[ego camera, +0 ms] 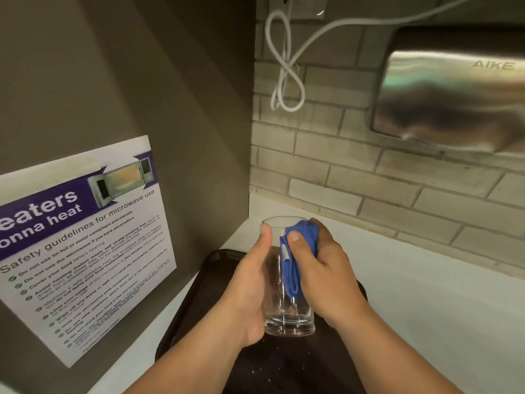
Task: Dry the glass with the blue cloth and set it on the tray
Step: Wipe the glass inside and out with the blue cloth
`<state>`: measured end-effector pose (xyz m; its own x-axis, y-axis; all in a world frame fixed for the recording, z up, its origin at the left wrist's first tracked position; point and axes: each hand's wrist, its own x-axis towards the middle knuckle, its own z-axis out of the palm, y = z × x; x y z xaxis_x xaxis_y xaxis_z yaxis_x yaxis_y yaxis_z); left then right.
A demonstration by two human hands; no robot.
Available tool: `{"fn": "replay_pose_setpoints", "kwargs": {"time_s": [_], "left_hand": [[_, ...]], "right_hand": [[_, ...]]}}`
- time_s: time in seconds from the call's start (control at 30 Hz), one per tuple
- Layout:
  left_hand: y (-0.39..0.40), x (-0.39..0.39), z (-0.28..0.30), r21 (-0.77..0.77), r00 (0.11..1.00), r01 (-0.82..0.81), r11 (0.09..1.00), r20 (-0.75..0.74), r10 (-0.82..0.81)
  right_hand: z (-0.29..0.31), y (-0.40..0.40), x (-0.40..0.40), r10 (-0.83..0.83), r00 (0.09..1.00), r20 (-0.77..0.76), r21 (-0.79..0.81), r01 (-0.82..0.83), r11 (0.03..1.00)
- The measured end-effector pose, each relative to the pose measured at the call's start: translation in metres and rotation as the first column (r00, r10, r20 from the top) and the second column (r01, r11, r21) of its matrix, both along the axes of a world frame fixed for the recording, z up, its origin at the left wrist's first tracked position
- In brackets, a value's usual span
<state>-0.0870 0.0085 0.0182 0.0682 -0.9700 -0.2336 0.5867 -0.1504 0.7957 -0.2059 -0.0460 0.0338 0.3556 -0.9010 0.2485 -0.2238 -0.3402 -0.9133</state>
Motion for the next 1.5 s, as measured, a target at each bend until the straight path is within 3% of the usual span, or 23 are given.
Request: {"fn": "replay_pose_setpoints", "kwargs": {"time_s": [0.13,0.2,0.27,0.33,0.37,0.4,0.47,0.53,0.6,0.63,0.73,0.83,0.9,1.0,1.07,1.13,1.23,1.3,1.4,1.5], "left_hand": [[-0.004,0.000,0.004,0.039,0.999,-0.036,0.999,-0.030,0.037],[-0.009,0.008,0.002,0.091,0.997,-0.025,0.996,-0.071,0.032],[-0.014,0.014,-0.001,0.131,0.996,-0.065,0.989,-0.054,0.072],[-0.015,0.016,-0.004,0.140,0.996,-0.081,0.987,-0.009,0.084],[-0.014,0.015,-0.006,0.138,0.997,-0.082,0.987,0.009,0.081],[-0.012,0.013,-0.006,0.124,0.998,-0.055,0.991,0.017,0.054],[-0.008,0.009,-0.004,0.075,0.999,0.039,0.996,-0.013,-0.039],[-0.007,0.007,-0.001,0.036,0.996,0.068,0.997,-0.052,-0.066],[-0.010,0.009,-0.002,0.041,0.997,0.032,0.999,-0.077,-0.028],[-0.011,0.010,-0.003,0.069,0.997,0.001,0.998,-0.074,0.004],[-0.012,0.015,-0.003,0.171,0.995,-0.093,0.981,0.034,0.089],[-0.008,0.015,-0.006,0.179,0.980,-0.120,0.976,0.178,0.088],[-0.005,0.011,-0.006,0.146,0.986,-0.064,0.987,0.159,0.040],[-0.003,0.008,-0.002,0.078,0.996,0.015,0.997,0.085,-0.021],[-0.003,0.007,0.001,0.046,0.999,0.029,0.999,0.032,-0.031],[-0.005,0.008,0.004,0.073,1.000,-0.003,0.997,-0.018,0.004],[-0.010,0.018,0.002,0.168,0.991,-0.028,0.985,-0.126,0.049],[-0.012,0.025,-0.003,0.166,0.994,-0.033,0.986,-0.097,0.049],[-0.009,0.025,-0.007,0.162,0.999,-0.041,0.986,0.003,0.041],[-0.004,0.015,-0.007,0.130,1.000,-0.020,0.991,0.010,0.019]], "right_hand": [[0.005,-0.004,0.001,-0.009,0.985,0.170,0.279,-0.039,0.960],[0.001,0.001,-0.010,0.093,0.984,0.150,0.322,-0.137,0.937],[-0.007,0.018,-0.018,0.255,0.964,-0.070,0.241,-0.232,0.943],[-0.012,0.034,-0.018,0.223,0.918,-0.327,0.091,-0.204,0.975],[-0.010,0.037,-0.015,0.197,0.906,-0.374,0.031,-0.200,0.979],[-0.005,0.035,-0.012,0.164,0.919,-0.360,-0.018,-0.183,0.983],[0.006,0.018,-0.007,0.074,0.982,-0.173,-0.031,-0.080,0.996],[0.020,0.000,-0.004,-0.013,0.998,0.055,0.127,0.006,0.992],[0.018,-0.005,-0.005,-0.030,0.987,0.160,0.285,-0.017,0.958],[0.012,-0.001,-0.007,0.012,0.990,0.141,0.292,-0.053,0.955],[-0.007,0.019,-0.014,0.173,0.972,-0.157,0.164,-0.147,0.976],[-0.013,0.025,-0.011,0.084,0.960,-0.266,0.002,-0.087,0.996],[-0.008,0.029,-0.006,0.061,0.950,-0.306,-0.055,-0.082,0.995],[0.000,0.019,-0.001,-0.050,0.988,-0.143,-0.127,0.032,0.991],[0.010,0.004,0.001,-0.114,0.993,0.016,-0.005,0.114,0.993],[0.016,-0.003,-0.001,-0.070,0.996,0.064,0.167,0.058,0.984],[0.007,0.010,-0.013,0.236,0.970,-0.059,0.211,-0.219,0.953],[-0.001,0.024,-0.020,0.341,0.913,-0.224,0.189,-0.303,0.934],[-0.004,0.025,-0.017,0.295,0.891,-0.345,0.046,-0.298,0.953],[0.005,0.009,-0.007,0.057,0.994,-0.098,-0.077,-0.064,0.995]]}}
